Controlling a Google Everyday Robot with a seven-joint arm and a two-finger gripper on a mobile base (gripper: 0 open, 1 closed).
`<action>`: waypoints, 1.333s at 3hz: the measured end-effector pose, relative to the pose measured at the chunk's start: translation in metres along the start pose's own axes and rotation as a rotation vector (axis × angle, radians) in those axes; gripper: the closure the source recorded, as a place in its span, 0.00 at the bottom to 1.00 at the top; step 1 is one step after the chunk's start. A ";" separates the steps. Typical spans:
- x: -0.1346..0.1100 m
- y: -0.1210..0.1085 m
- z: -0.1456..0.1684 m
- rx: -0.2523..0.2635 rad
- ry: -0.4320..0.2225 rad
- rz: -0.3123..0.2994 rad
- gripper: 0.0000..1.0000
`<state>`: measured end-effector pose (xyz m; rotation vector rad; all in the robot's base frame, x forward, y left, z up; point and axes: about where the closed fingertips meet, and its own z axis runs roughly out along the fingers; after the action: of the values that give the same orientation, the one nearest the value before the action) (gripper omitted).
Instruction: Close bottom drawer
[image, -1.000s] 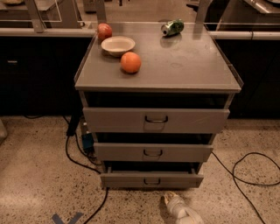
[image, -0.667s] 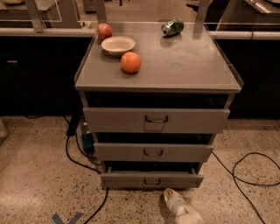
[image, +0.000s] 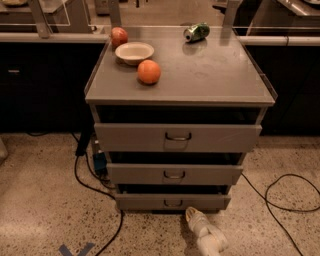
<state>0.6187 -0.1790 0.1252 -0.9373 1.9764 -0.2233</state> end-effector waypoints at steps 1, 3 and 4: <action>-0.010 -0.005 0.024 0.013 -0.018 -0.041 1.00; -0.017 -0.010 0.040 0.031 -0.022 -0.074 1.00; -0.005 -0.008 0.032 -0.011 0.043 -0.063 1.00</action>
Offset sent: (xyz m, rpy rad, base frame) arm 0.0853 0.0219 -0.0116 -0.1135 -0.0982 0.0575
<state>0.6503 -0.1750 0.1143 -1.0101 1.9908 -0.2707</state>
